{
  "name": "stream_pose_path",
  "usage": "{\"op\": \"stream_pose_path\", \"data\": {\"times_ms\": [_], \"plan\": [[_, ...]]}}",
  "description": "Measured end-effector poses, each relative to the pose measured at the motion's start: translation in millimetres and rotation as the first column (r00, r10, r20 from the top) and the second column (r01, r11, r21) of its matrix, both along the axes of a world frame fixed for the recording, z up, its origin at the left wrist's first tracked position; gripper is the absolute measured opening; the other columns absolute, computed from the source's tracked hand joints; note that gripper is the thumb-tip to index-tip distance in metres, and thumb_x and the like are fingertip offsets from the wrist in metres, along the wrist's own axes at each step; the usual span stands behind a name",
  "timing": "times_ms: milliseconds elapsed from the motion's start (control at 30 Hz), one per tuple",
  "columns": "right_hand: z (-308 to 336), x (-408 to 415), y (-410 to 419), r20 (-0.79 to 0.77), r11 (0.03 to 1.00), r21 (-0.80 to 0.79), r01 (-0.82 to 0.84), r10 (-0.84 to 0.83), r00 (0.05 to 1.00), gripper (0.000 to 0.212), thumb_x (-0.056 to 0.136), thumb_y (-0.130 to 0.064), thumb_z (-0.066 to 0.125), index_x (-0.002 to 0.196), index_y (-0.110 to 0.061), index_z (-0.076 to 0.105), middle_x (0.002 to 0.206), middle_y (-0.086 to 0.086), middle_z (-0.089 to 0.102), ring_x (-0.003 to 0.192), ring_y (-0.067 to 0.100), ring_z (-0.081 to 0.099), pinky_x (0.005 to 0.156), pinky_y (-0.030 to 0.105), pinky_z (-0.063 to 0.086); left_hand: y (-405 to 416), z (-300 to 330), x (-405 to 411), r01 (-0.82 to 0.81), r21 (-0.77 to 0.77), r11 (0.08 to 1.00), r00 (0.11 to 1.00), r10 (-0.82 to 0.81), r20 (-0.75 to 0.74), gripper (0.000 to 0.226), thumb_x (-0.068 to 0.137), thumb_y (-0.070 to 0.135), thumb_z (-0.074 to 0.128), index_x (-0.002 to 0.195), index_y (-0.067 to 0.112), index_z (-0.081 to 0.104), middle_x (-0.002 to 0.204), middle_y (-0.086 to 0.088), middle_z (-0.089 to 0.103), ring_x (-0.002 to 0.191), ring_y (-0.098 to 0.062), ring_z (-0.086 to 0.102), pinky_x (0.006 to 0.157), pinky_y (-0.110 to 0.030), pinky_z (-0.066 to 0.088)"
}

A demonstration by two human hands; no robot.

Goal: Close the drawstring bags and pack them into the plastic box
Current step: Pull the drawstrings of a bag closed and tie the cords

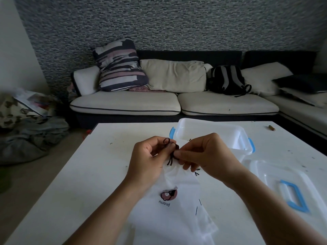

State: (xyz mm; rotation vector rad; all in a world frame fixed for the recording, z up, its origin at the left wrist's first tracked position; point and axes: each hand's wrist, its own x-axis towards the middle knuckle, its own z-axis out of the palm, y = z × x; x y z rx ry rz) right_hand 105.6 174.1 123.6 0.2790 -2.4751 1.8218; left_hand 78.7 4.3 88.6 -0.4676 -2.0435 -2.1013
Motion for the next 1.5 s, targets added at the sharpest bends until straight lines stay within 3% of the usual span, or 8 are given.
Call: {"op": "stream_pose_path", "data": {"times_ms": [300, 567, 767, 833, 1033, 1167, 1333, 1500], "plan": [[-3, 0, 1, 0.108, 0.995, -0.094, 0.025, -0.015, 0.994, 0.009, 0.083, -0.007, 0.077, 0.078, 0.000, 0.074, 0.068, 0.015, 0.071, 0.055, 0.019, 0.060, 0.051, 0.028, 0.044, 0, 1, -1, 0.023, 0.046, 0.999, 1.000, -0.023, 0.003, 0.005, 0.088, 0.009, 0.072, 0.087, 0.012, 0.075, 0.083, -0.002, 0.075, 0.082, -0.011, 0.070, 0.080, -0.019, 0.054], [-1, -1, 2, -0.241, 0.988, 0.134, 0.080, -0.045, 0.970, 0.025, 0.067, -0.011, 0.091, 0.073, -0.022, 0.070, 0.072, -0.007, 0.071, 0.060, 0.008, 0.060, 0.055, 0.019, 0.047, -2, 1, 0, 0.122, 0.054, 0.991, 0.988, -0.127, 0.083, 0.008, 0.090, 0.006, 0.068, 0.094, 0.006, 0.075, 0.090, -0.011, 0.076, 0.086, -0.019, 0.072, 0.082, -0.028, 0.057], [-7, -5, 3, -0.220, 0.995, 0.047, 0.085, -0.072, 0.973, 0.024, 0.069, -0.014, 0.090, 0.088, -0.020, 0.076, 0.086, -0.005, 0.075, 0.069, 0.009, 0.070, 0.060, 0.019, 0.052, -3, 3, 0, 0.141, 0.076, 0.987, 0.984, -0.148, 0.098, 0.007, 0.088, 0.009, 0.070, 0.091, 0.008, 0.076, 0.092, -0.013, 0.076, 0.090, -0.024, 0.072, 0.091, -0.038, 0.056], [-7, -5, 5, -0.200, 0.992, 0.124, 0.035, -0.009, 0.980, 0.029, 0.072, -0.018, 0.088, 0.099, -0.024, 0.077, 0.093, -0.012, 0.075, 0.080, 0.010, 0.072, 0.067, 0.022, 0.055, -4, 3, -1, 0.165, 0.055, 0.985, 0.983, -0.169, 0.075, 0.008, 0.086, 0.011, 0.071, 0.091, 0.008, 0.076, 0.092, -0.012, 0.076, 0.092, -0.026, 0.073, 0.091, -0.036, 0.057], [-9, -5, 4, -0.209, 0.991, 0.124, 0.054, -0.027, 0.977, 0.007, 0.076, -0.010, 0.085, 0.075, -0.009, 0.077, 0.073, 0.001, 0.076, 0.067, 0.021, 0.073, 0.067, 0.033, 0.061, -5, 2, 0, 0.031, -0.191, 0.981, 0.984, -0.064, -0.169, 0.012, 0.085, 0.005, 0.075, 0.092, 0.012, 0.080, 0.087, 0.005, 0.078, 0.086, -0.011, 0.074, 0.082, -0.022, 0.056], [-9, -5, 2, -0.264, 0.971, 0.214, 0.110, -0.051, 0.963, 0.015, 0.077, -0.007, 0.083, 0.068, -0.010, 0.070, 0.059, -0.008, 0.068, 0.045, 0.005, 0.052, 0.048, 0.021, 0.043, -4, 4, 1, -0.058, -0.256, 0.965, 0.955, -0.020, -0.295, 0.016, 0.084, 0.003, 0.076, 0.091, 0.016, 0.081, 0.086, 0.009, 0.077, 0.083, -0.008, 0.073, 0.079, -0.022, 0.056], [-13, -4, -8, -0.397, 0.892, 0.372, 0.256, -0.097, 0.913, 0.028, 0.076, -0.004, 0.072, 0.067, -0.014, 0.047, 0.054, -0.006, 0.050, 0.051, 0.010, 0.039, 0.048, 0.020, 0.032, 1, 3, 4, -0.064, -0.277, 0.959, 0.956, -0.021, -0.292, 0.018, 0.085, 0.003, 0.074, 0.094, 0.017, 0.081, 0.087, 0.011, 0.076, 0.085, -0.008, 0.072, 0.081, -0.023, 0.057], [-10, -6, -8, -0.080, 0.998, -0.061, 0.016, -0.021, 0.997, 0.012, 0.089, 0.005, 0.066, 0.094, -0.006, 0.067, 0.082, 0.012, 0.075, 0.066, 0.012, 0.067, 0.059, 0.022, 0.049, -1, 5, 0, -0.088, -0.208, 0.974, 0.970, 0.036, -0.242, 0.012, 0.085, 0.007, 0.075, 0.091, 0.017, 0.080, 0.083, 0.010, 0.077, 0.083, -0.005, 0.072, 0.079, -0.019, 0.055]]}}
